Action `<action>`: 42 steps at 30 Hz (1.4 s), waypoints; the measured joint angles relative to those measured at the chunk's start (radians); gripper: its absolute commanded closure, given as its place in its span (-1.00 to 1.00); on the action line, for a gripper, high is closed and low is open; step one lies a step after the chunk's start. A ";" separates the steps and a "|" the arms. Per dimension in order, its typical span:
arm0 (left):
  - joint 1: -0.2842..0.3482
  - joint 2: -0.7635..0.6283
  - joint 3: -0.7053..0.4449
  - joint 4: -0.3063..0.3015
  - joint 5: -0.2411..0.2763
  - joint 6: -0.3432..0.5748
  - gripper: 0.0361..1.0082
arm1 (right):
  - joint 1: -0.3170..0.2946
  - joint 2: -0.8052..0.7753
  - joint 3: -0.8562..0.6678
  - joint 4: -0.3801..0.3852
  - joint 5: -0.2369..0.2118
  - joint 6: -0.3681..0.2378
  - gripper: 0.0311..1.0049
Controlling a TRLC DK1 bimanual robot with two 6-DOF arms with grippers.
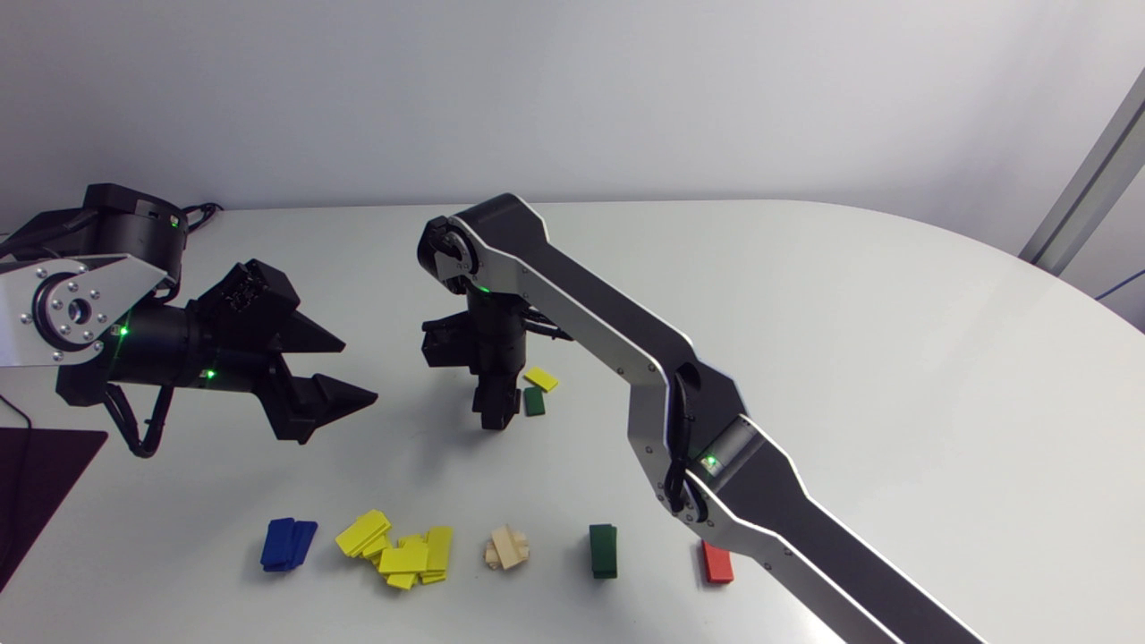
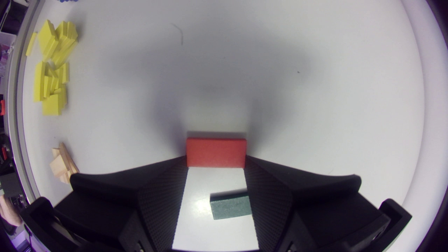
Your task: Take domino bricks one by one from the mixed stack on the table and place each onto the existing stack of the same color.
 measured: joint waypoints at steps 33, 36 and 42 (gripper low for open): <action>-0.061 -0.060 0.000 -0.027 -0.001 -0.006 -0.97 | 0.031 -0.919 -1.390 0.485 0.016 0.131 1.00; -0.094 -0.060 0.000 -0.027 -0.001 -0.024 -0.97 | -0.003 -1.020 -1.527 0.540 0.018 0.131 1.00; -0.146 -0.060 0.000 -0.027 -0.014 -0.051 -0.97 | -0.043 -1.180 -1.747 0.615 0.022 0.130 1.00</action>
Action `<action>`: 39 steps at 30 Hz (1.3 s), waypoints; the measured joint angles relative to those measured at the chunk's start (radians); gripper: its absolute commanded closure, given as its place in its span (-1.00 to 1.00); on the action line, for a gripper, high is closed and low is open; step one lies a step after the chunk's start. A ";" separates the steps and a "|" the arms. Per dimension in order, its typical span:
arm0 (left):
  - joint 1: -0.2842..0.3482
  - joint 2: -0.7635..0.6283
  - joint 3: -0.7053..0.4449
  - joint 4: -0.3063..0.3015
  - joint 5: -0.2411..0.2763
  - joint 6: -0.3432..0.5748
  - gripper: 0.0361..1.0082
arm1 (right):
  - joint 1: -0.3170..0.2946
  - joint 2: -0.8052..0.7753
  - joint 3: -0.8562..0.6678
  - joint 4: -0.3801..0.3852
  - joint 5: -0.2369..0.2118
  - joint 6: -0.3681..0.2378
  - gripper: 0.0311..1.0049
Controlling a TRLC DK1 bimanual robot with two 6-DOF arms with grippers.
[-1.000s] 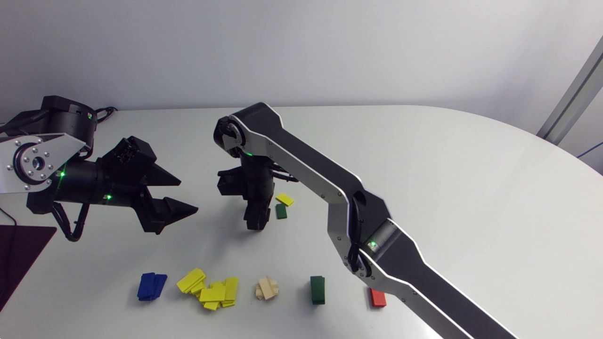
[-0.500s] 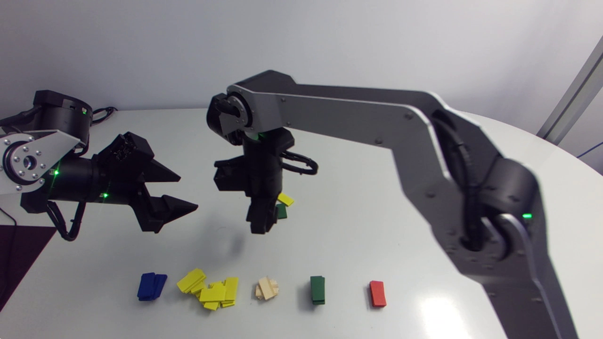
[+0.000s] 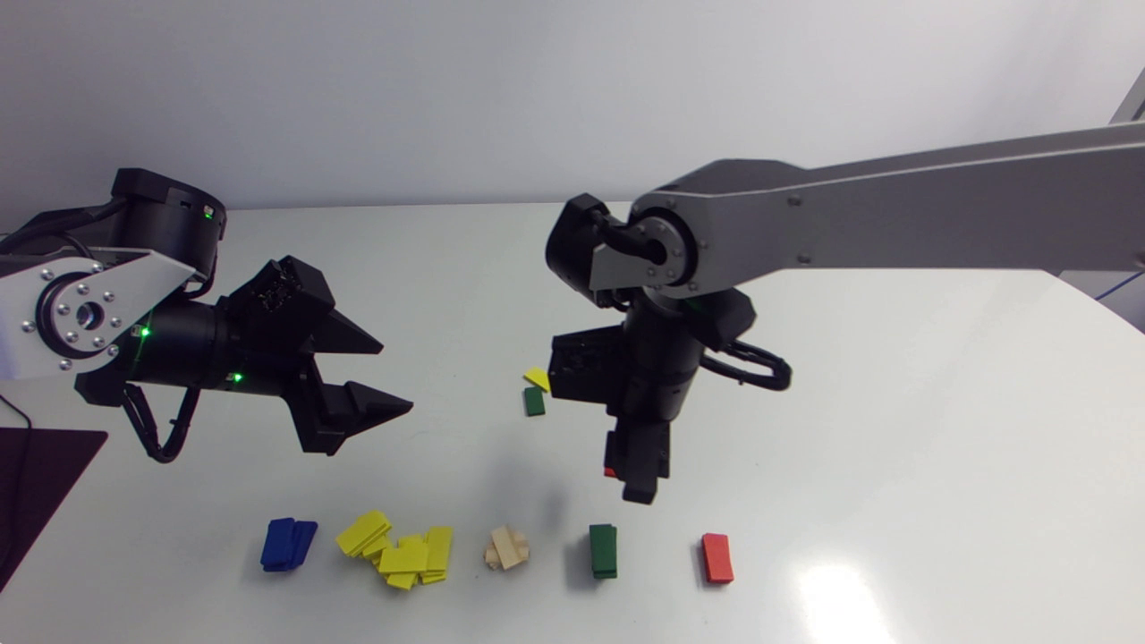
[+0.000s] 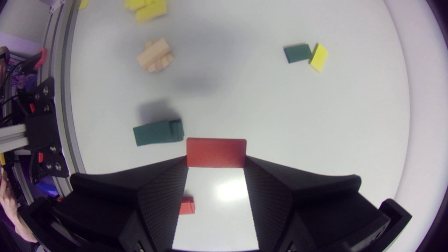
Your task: Take domino bricks one by one from the mixed stack on the table and place each onto the existing stack of the same color.
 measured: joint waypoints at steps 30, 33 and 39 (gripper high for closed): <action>-0.127 0.032 -0.004 0.063 -0.069 -0.078 -0.97 | -0.066 -0.374 -0.587 0.237 -0.046 -0.018 1.00; -0.127 0.032 -0.004 0.064 -0.069 -0.078 -0.97 | -0.071 -0.374 -0.593 0.247 -0.047 -0.032 1.00; -0.127 0.032 -0.004 0.064 -0.069 -0.078 -0.97 | -0.094 -0.374 -0.595 0.266 -0.054 -0.064 1.00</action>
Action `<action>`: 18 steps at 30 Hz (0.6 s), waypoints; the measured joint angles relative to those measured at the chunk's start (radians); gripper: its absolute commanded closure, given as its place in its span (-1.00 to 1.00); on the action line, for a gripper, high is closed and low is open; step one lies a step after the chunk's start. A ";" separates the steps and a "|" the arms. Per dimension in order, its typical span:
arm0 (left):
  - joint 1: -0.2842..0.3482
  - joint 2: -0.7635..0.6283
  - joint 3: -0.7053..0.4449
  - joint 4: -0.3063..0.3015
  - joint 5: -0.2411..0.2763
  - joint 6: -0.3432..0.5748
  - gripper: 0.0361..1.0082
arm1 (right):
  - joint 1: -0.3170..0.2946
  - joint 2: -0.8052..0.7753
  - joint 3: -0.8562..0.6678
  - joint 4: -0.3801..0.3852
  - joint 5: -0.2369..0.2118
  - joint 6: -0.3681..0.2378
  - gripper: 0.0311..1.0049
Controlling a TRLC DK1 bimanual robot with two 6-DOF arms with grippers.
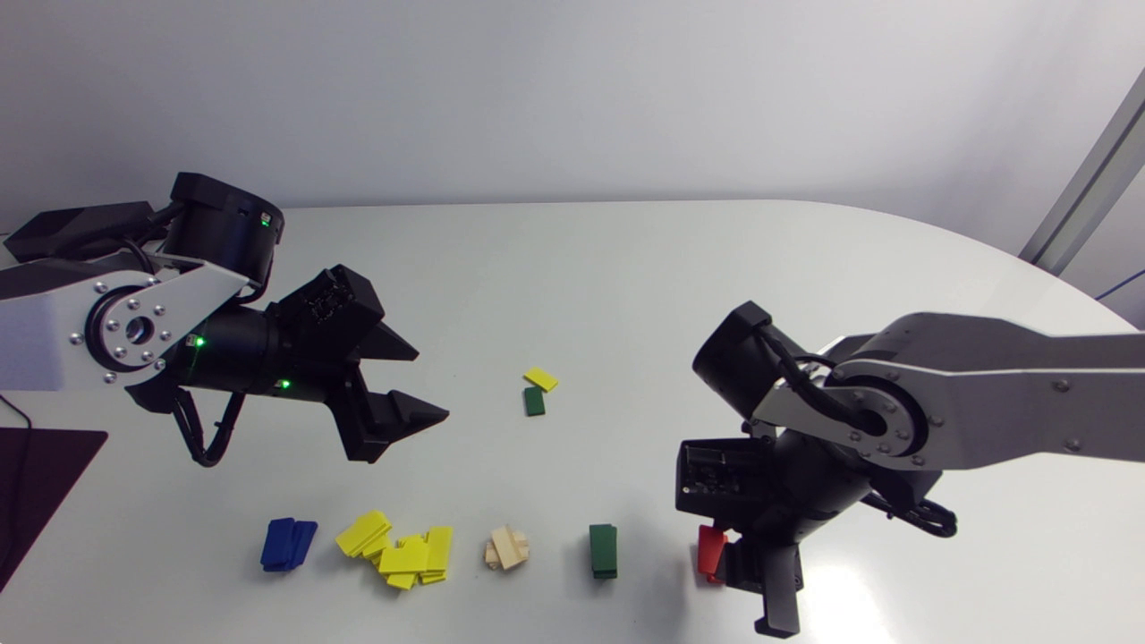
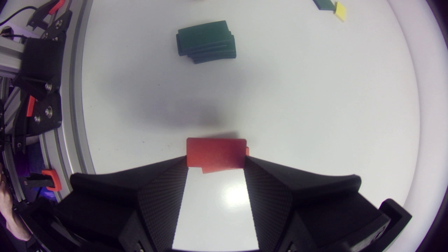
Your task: Take domino bricks one by one from the mixed stack on the table and place each onto the existing stack of the same color.
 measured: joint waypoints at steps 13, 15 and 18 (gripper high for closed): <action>0.000 0.000 0.000 0.000 0.000 0.000 -0.97 | -0.040 0.015 -0.021 0.026 -0.003 -0.076 1.00; 0.000 0.000 0.000 0.000 0.000 0.000 -0.97 | -0.039 0.016 -0.021 0.026 -0.001 -0.079 1.00; 0.000 0.000 0.000 0.000 0.000 0.000 -0.97 | -0.039 0.016 -0.021 0.028 0.013 -0.088 1.00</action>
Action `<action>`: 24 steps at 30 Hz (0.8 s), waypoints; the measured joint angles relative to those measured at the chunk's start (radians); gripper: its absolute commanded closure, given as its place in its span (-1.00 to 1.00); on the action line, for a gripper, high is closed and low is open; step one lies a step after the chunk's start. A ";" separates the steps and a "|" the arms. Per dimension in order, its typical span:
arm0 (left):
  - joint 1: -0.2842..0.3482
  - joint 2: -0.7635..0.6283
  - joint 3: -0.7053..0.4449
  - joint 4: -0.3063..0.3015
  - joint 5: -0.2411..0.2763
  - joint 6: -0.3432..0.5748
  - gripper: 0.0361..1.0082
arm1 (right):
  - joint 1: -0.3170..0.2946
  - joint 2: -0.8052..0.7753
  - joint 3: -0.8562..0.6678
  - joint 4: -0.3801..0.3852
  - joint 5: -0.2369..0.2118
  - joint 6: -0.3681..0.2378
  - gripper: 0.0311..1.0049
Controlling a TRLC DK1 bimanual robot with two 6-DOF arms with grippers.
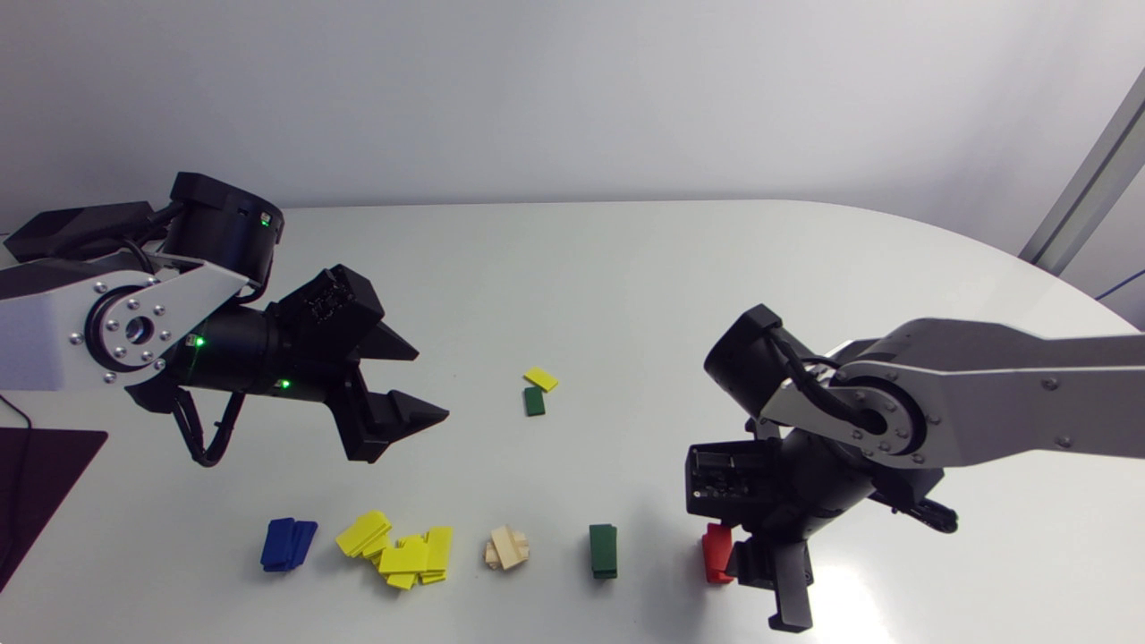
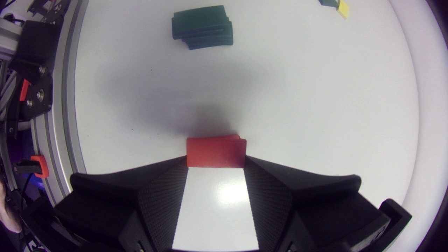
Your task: Take domino bricks one by one from the mixed stack on the table and place each onto the existing stack of the same color.
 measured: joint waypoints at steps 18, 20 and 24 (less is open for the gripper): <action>0.000 0.019 0.000 0.004 0.000 0.000 -0.97 | 0.001 0.035 0.000 0.005 0.000 -0.032 1.00; 0.000 0.019 0.000 0.005 0.000 0.000 -0.97 | 0.004 0.040 0.000 0.008 0.000 -0.032 1.00; 0.000 0.020 0.000 0.008 0.000 0.000 -0.97 | 0.013 0.045 -0.003 0.016 0.000 -0.032 0.99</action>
